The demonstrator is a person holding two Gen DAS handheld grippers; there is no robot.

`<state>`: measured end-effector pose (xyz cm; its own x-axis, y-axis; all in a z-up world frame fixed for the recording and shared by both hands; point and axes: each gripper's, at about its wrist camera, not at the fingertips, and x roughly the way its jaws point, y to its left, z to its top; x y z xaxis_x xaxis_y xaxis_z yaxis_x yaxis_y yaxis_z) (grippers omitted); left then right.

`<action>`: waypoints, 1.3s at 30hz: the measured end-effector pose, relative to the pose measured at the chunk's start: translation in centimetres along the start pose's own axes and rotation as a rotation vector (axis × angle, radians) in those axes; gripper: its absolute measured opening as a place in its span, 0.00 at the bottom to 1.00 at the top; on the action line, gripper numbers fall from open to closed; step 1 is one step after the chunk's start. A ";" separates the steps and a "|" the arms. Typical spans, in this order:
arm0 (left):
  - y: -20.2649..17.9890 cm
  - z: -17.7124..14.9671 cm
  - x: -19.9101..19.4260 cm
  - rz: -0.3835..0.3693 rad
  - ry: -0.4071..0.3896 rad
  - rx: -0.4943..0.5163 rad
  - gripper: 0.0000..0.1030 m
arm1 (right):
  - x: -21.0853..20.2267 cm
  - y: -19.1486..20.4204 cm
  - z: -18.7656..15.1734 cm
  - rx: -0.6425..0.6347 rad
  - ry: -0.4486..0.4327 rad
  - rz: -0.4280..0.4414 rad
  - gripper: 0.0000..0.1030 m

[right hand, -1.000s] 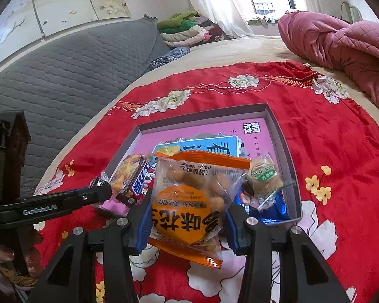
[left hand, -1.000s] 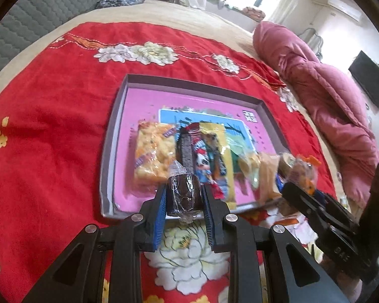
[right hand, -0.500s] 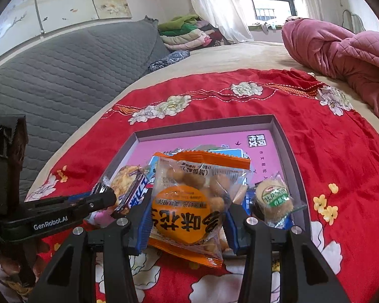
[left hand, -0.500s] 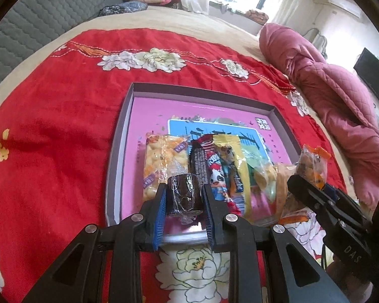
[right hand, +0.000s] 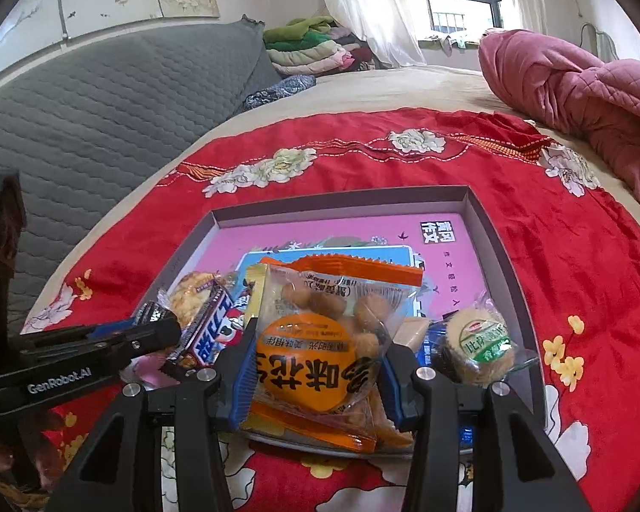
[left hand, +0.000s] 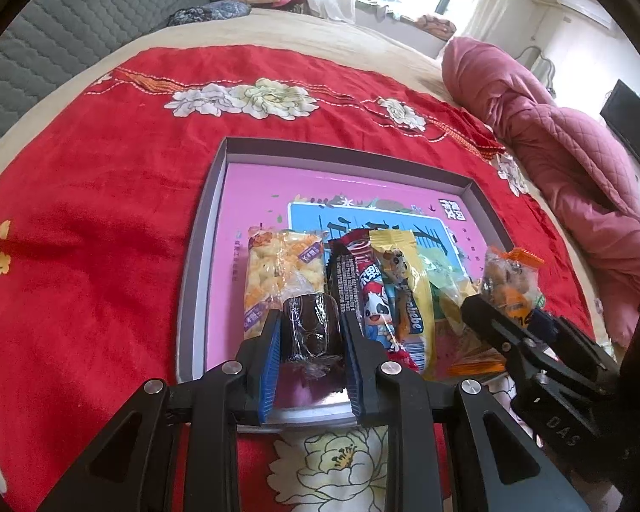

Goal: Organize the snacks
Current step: 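Lower the candy into the tray and open left tool while right tool releases the peanut bag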

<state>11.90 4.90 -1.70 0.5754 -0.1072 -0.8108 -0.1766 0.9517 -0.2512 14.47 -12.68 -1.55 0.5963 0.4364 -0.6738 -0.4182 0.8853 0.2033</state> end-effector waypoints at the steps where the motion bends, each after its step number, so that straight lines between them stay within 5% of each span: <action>1: 0.0 0.0 0.0 0.000 0.000 0.001 0.27 | 0.2 0.1 -0.1 -0.006 0.003 -0.005 0.47; 11: 0.0 0.0 0.1 -0.003 0.001 0.000 0.27 | 0.5 0.7 -0.9 -0.042 0.015 -0.027 0.48; 28: 0.4 -0.1 0.0 -0.031 0.004 -0.020 0.28 | -1.7 -0.1 -1.0 -0.003 -0.016 -0.033 0.65; 39: 0.1 -0.3 -0.2 -0.030 0.012 -0.006 0.37 | -2.5 -0.6 -1.2 0.016 -0.023 -0.030 0.65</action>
<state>11.57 4.90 -1.68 0.5709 -0.1387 -0.8092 -0.1645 0.9463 -0.2782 12.47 -14.51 -0.84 0.6243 0.4126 -0.6633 -0.3886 0.9006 0.1945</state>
